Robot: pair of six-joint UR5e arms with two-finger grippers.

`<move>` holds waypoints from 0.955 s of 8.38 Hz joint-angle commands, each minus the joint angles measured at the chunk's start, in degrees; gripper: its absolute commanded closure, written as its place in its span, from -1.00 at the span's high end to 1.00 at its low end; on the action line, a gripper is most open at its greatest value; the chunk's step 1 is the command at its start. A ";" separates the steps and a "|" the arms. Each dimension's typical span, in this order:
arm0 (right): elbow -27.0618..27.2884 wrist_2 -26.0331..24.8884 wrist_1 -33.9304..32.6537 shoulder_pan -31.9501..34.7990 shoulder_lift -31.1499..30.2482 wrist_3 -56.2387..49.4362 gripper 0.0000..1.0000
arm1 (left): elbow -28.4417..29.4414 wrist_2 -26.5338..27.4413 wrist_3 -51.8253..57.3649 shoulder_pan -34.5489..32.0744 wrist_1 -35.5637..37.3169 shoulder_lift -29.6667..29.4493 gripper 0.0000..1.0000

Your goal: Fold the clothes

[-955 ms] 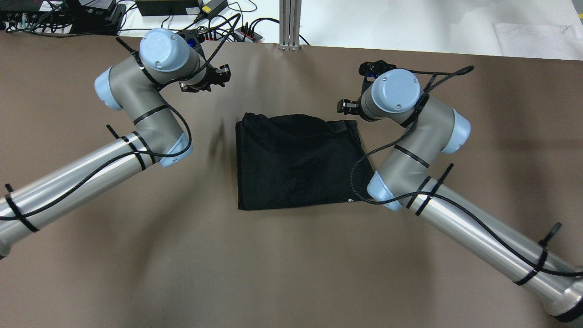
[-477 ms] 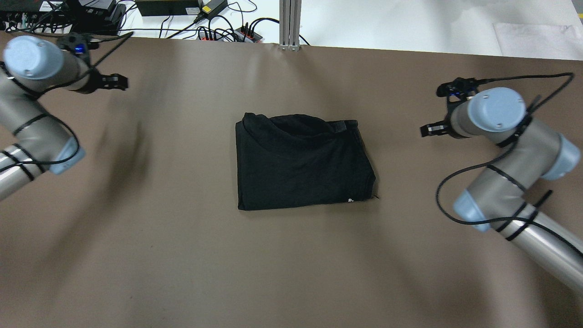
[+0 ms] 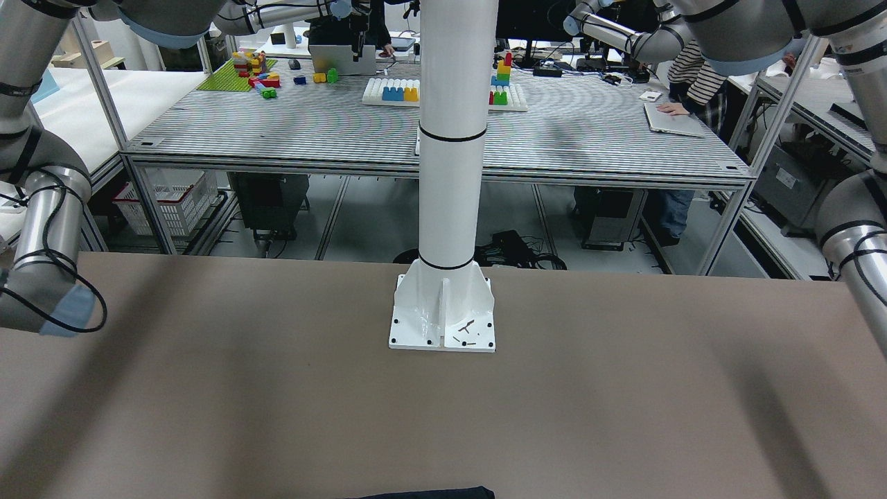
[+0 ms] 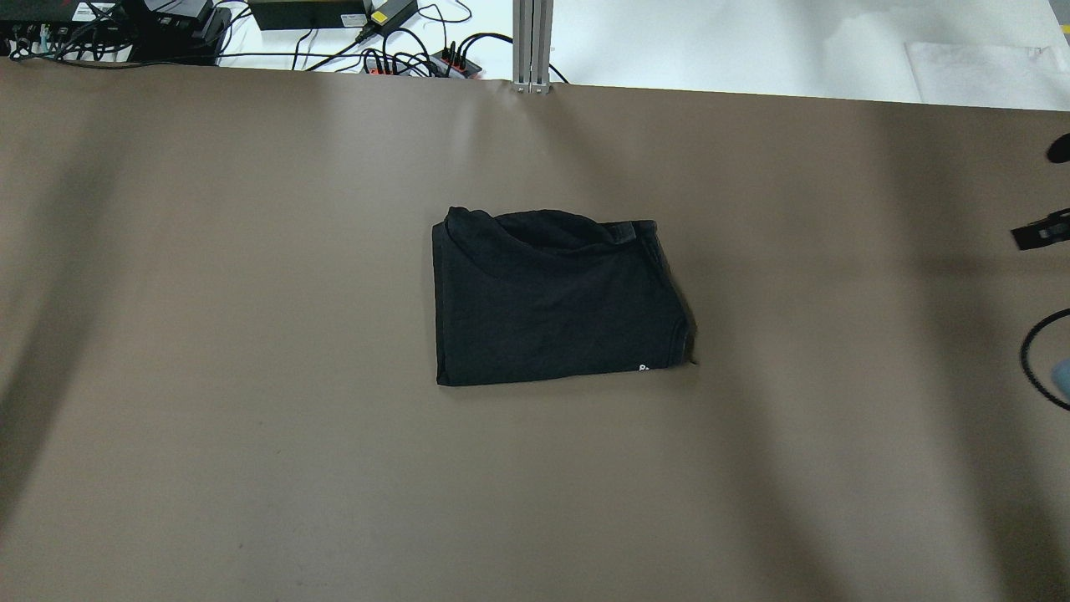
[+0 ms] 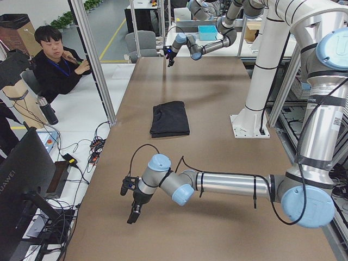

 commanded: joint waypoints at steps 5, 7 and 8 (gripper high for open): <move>2.81 -12.31 0.22 21.85 -10.69 -32.67 0.89 | -8.41 7.10 27.09 -19.00 6.05 10.88 0.89; 2.98 -13.38 0.31 21.85 -12.16 -32.34 0.89 | -9.02 6.97 24.22 -18.74 8.41 8.87 0.89; 2.90 -13.39 0.31 21.76 -12.53 -32.25 0.89 | -9.98 6.88 23.84 -18.82 9.12 8.76 0.89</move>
